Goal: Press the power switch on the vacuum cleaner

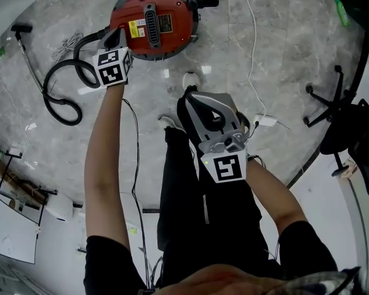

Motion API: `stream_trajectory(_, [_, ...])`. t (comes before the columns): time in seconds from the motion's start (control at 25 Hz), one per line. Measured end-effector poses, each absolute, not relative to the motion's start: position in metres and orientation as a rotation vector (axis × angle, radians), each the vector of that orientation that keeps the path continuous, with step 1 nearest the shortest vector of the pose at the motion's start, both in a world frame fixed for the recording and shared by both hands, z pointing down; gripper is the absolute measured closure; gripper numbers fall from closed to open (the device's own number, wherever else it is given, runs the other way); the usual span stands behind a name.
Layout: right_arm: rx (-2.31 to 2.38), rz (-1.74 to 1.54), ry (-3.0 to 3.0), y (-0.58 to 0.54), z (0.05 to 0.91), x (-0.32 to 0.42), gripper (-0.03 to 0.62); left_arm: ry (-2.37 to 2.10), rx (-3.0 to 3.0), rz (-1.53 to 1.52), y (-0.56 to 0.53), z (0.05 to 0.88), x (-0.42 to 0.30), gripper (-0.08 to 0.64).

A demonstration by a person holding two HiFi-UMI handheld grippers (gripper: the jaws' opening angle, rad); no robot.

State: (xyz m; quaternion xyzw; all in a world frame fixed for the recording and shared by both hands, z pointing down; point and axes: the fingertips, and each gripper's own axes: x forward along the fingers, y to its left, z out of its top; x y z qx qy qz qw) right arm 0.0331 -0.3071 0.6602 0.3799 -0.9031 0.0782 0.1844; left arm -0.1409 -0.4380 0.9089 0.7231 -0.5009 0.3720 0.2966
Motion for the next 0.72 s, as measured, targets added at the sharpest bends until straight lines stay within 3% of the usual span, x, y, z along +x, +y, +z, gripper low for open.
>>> stream_trajectory(0.28, [1.111, 0.257, -2.501, -0.309, 0.67, 0.038, 0.572, -1.218, 1.687, 0.838, -0.447, 0.916, -0.144, 0.549])
stream_trajectory(0.72, [1.09, 0.259, -2.511, -0.299, 0.667, 0.028, 0.572, -1.146, 1.725, 0.916, -0.447, 0.916, -0.143, 0.549])
